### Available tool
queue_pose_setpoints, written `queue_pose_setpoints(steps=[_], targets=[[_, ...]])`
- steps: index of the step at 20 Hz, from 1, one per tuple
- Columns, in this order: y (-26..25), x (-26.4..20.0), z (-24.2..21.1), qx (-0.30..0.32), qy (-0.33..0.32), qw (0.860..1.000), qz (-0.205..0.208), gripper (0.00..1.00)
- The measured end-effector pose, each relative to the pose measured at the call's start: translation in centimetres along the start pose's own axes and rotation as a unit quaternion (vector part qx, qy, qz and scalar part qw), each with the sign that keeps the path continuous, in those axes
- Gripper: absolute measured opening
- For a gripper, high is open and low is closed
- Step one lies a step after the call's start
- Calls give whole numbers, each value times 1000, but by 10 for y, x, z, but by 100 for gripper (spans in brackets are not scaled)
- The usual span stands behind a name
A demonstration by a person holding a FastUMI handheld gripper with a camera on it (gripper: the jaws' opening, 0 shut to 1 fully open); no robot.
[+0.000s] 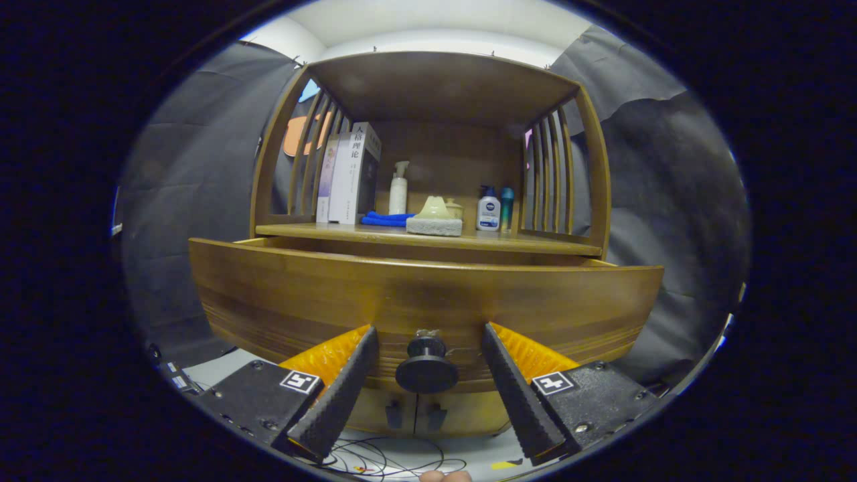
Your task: Pull open the drawer, take out the items inside it, and place them on the countertop above the cabinet.
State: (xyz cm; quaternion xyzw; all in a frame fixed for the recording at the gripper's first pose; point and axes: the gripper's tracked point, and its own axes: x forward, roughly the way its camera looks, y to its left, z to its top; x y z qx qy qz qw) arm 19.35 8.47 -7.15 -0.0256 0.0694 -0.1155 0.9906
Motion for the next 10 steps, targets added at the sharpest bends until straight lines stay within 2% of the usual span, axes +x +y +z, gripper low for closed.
queue_pose_setpoints(steps=[10], targets=[[-1, 13, 3, 4, 0, 1000, 2, 100]])
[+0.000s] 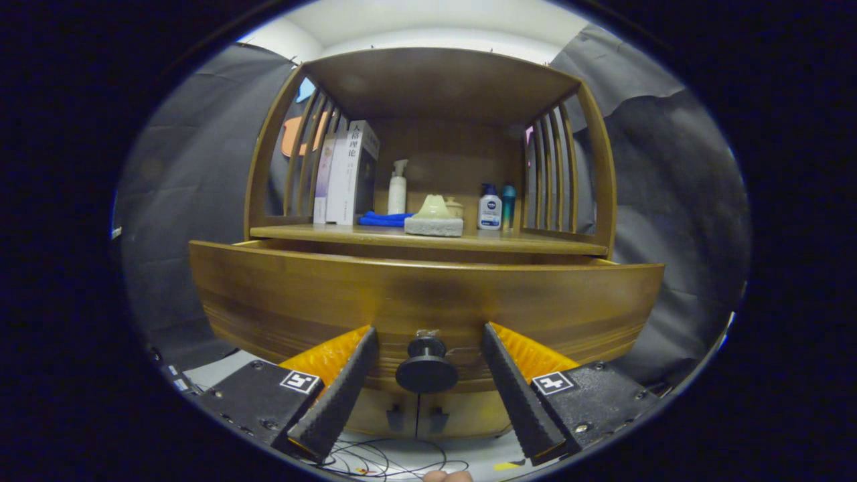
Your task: Pull open the drawer, take out the items inside it, and place them on the countertop above the cabinet.
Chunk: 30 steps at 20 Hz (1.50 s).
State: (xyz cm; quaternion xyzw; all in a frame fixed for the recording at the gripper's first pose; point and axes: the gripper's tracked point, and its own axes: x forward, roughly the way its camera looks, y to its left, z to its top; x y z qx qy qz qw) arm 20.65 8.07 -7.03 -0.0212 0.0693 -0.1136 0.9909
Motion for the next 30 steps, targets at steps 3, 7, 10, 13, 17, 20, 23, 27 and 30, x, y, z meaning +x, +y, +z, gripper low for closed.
queue_pose_setpoints(steps=[3, 7, 10, 13, 17, 20, 23, 27, 30], targets=[[0, 5, 1, 0, 1, 1000, 1, 100], [-1, 11, 2, -1, -1, 1000, 3, 100], [-1, 17, 3, -3, -2, 1000, 3, 100], [-1, 22, 4, -4, -6, 1000, 4, 100], [-1, 28, 5, -6, -8, 1000, 5, 100], [-1, 35, 6, -7, -9, 1000, 5, 100], [-1, 42, 7, -6, -7, 1000, 5, 100], [0, 54, 9, -6, -2, 1000, 4, 100], [1, 63, 12, -6, 2, 1000, 3, 100]])
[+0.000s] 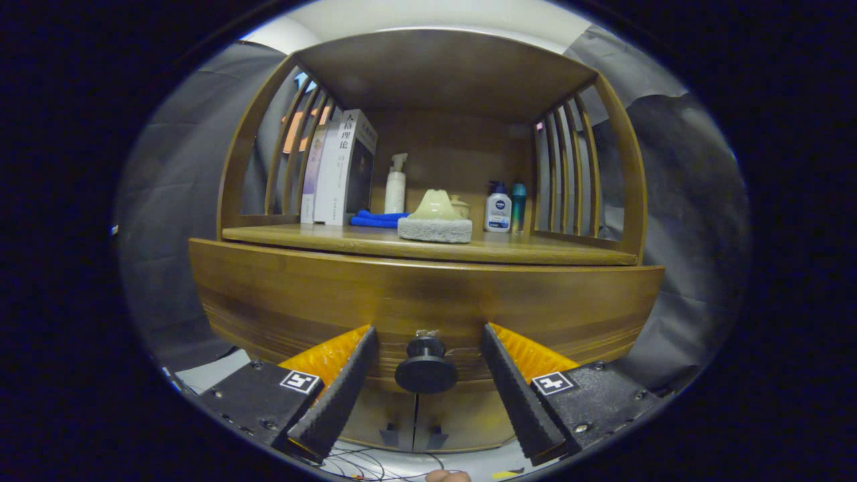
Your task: Pull open the drawer, take out the items inside it, and place them on the countertop above the cabinet.
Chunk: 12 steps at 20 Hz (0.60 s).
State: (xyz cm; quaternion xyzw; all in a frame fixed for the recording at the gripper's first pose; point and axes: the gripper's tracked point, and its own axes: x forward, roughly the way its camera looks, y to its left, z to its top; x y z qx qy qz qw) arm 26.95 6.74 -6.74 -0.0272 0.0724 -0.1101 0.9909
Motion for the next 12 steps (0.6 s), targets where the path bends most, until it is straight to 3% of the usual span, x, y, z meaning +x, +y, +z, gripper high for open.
queue_pose_setpoints(steps=[12], targets=[[1, 26, 4, 3, 9, 1000, -1, 100]])
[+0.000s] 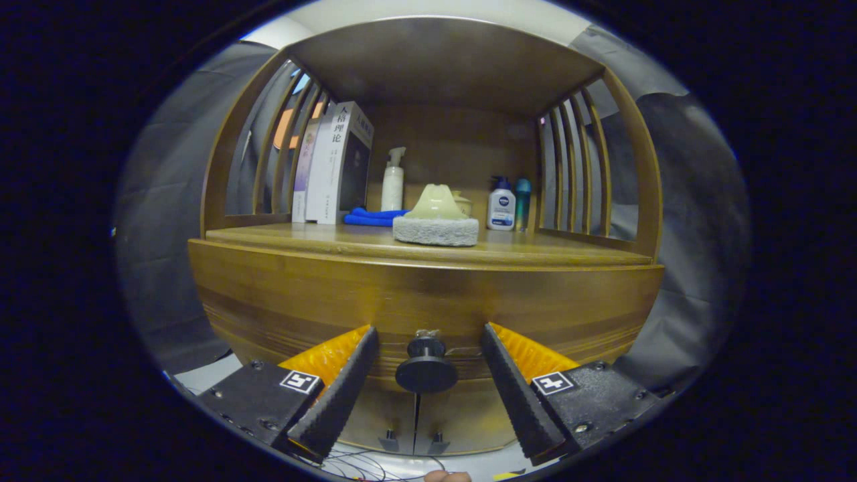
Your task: Pull open the drawer, take out the items inside it, and place them on the countertop above the cabinet.
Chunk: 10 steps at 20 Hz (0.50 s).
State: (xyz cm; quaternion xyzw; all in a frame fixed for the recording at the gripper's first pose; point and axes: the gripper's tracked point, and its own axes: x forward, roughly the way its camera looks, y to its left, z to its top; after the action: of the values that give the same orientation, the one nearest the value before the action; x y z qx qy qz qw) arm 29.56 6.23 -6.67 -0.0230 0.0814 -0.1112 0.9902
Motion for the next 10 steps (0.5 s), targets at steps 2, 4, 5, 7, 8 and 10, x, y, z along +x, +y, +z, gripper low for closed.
queue_pose_setpoints(steps=[2, 4, 5, 7, 8, 10], targets=[[-1, 4, 1, -3, 4, 1000, 1, 100], [0, 5, 2, -2, 6, 1000, -1, 100], [0, 6, 2, -3, 4, 1000, -3, 100], [0, 6, 2, -3, 3, 1000, -2, 100], [1, 5, 2, 1, 5, 1000, 3, 100], [11, -6, 5, 14, 8, 999, 33, 100]])
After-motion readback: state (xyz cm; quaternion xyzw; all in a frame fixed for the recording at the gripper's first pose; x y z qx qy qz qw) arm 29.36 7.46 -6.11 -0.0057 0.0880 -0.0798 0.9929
